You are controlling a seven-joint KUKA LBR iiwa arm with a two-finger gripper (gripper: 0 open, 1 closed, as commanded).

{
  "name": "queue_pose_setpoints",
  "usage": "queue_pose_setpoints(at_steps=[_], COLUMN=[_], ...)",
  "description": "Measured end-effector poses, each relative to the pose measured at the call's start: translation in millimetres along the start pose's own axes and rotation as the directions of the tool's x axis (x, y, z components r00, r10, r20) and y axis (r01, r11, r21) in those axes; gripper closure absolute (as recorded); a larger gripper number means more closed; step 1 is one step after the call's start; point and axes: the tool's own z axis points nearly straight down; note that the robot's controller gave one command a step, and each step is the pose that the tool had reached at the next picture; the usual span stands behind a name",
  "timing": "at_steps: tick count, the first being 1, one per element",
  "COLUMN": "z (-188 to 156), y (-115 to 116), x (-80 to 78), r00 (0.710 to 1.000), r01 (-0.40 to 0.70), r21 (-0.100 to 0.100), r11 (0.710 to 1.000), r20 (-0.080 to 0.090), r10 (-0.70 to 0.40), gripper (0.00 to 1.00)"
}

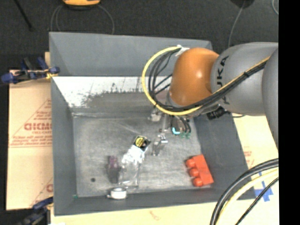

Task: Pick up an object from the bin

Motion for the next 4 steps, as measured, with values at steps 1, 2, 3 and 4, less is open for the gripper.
queue_pose_setpoints(at_steps=[1,2,3,4], z=[69,43,38,69], y=[48,50,71,89], x=[18.5,15.4,-1.1,25.5], r00=[0.952,0.858,0.735,0.506], r01=[0.305,0.513,0.678,0.863], r21=[0.008,0.005,0.005,0.013], r11=[0.952,0.858,0.735,0.506], r20=[0.013,0.009,0.008,0.006], r10=[-0.305,-0.513,-0.678,-0.863], gripper=[0.00,0.00,0.00,0.00])
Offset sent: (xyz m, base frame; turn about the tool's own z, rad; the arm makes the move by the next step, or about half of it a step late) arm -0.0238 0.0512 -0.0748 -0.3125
